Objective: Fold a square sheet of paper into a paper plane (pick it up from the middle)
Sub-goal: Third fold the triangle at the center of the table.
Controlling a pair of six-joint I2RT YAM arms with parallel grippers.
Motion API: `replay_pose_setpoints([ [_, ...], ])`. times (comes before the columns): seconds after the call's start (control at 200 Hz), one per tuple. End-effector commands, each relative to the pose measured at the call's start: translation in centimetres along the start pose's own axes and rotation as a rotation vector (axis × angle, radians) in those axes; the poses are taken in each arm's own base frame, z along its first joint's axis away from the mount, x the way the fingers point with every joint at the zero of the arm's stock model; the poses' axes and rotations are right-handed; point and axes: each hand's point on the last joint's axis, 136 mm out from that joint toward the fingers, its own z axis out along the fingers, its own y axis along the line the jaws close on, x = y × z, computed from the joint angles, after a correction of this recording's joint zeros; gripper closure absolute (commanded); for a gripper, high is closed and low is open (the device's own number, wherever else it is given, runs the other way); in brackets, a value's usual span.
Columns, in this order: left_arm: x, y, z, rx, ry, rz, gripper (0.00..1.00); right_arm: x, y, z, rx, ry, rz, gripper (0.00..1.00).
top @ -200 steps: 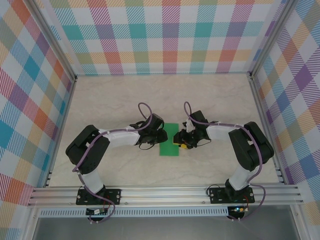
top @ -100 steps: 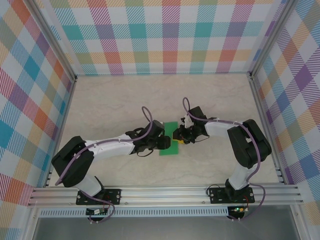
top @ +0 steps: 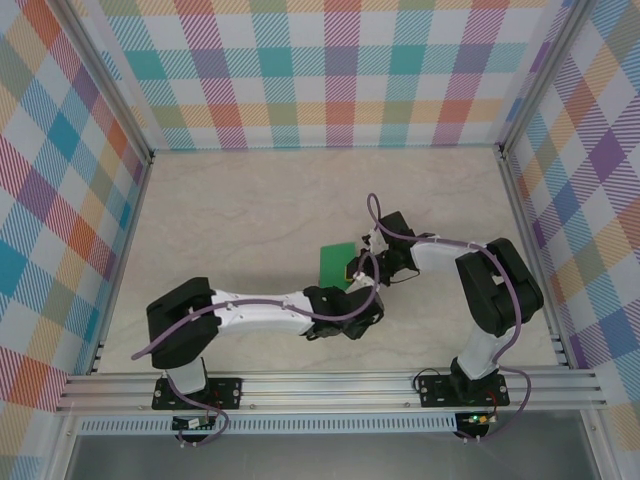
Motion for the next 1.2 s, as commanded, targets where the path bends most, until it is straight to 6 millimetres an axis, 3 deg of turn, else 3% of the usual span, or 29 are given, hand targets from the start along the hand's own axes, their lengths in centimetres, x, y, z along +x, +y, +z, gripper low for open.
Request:
replay_pose_setpoints([
  [0.0, 0.8, 0.3, 0.4, -0.191, 0.045, 0.22, 0.28, -0.3, 1.2, -0.3, -0.041, 0.013, -0.017, 0.77],
  [0.175, -0.1, 0.4, 1.1, -0.368, 0.047, 0.318, 0.27, -0.3, 1.2, -0.6, -0.037, 0.011, -0.015, 0.77],
  [0.45, -0.7, 1.5, 0.2, -0.412, -0.009, 0.27, 0.26, 0.0, 0.7, -0.5, -0.023, 0.015, -0.008, 0.77],
  [0.6, -0.6, 1.7, 0.6, -0.422, 0.002, 0.281, 0.31, 0.0, 0.7, -0.6, -0.024, 0.015, -0.011, 0.77],
  [0.98, -0.9, 2.3, 0.3, -0.388, -0.011, 0.242, 0.74, 0.0, 0.1, -0.6, 0.0, 0.01, -0.007, 0.77],
  [1.195, -0.9, 2.6, 0.0, -0.318, -0.017, 0.198, 0.9, 0.1, -0.2, -0.7, 0.016, 0.008, -0.004, 0.77],
])
